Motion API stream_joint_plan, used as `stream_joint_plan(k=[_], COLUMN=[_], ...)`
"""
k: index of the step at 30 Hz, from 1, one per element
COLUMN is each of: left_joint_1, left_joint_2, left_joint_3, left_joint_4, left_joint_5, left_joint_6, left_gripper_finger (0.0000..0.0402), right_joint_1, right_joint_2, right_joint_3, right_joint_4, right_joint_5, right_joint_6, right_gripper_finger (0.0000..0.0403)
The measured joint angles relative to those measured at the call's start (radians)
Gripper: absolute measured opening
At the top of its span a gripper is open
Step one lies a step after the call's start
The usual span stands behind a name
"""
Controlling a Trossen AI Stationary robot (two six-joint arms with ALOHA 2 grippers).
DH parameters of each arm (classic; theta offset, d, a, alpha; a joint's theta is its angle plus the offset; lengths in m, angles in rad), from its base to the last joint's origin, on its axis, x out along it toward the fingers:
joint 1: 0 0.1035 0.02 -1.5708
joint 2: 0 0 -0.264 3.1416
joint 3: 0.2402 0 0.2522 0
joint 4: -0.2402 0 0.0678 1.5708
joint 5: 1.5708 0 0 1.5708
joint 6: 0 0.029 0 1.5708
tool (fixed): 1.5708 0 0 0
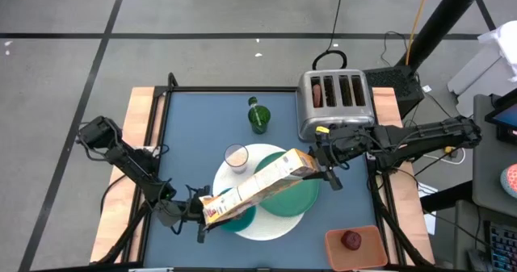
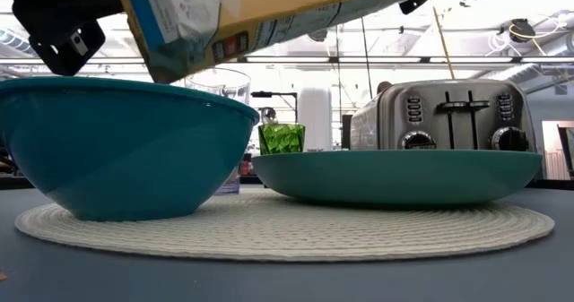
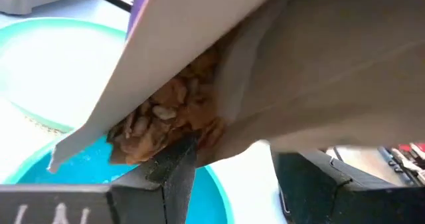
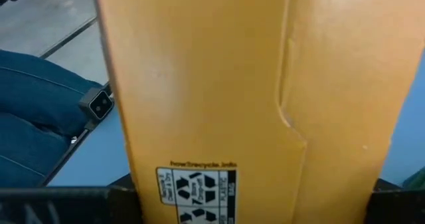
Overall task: Arrange a breakfast setting
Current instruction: Pour the cereal from the cereal box into the blue bowl
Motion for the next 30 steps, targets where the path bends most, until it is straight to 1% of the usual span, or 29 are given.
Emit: stream_joint_plan(k=[5,30], left_joint_1=[0.008,0.008], left_joint_2=[0.0,0.0], left_joint_3=[0.0,0.0], left_joint_4=[-0.002,-0.009], left_joint_5=[0.037,0.037], left_joint_6=[-0.004,-0.021], left_gripper_finger=[0.0198,0.0198], right_joint_1=[0.0,0.0], right_joint_2=[-0.001,-0.002], right_joint_3=[0.002,0.001], right_joint_4=[-0.02,-0.061], right_joint_5=[0.002,-0.005], right_joint_6=[0.03,0.018], right_gripper_finger=[0.0199,0.0199])
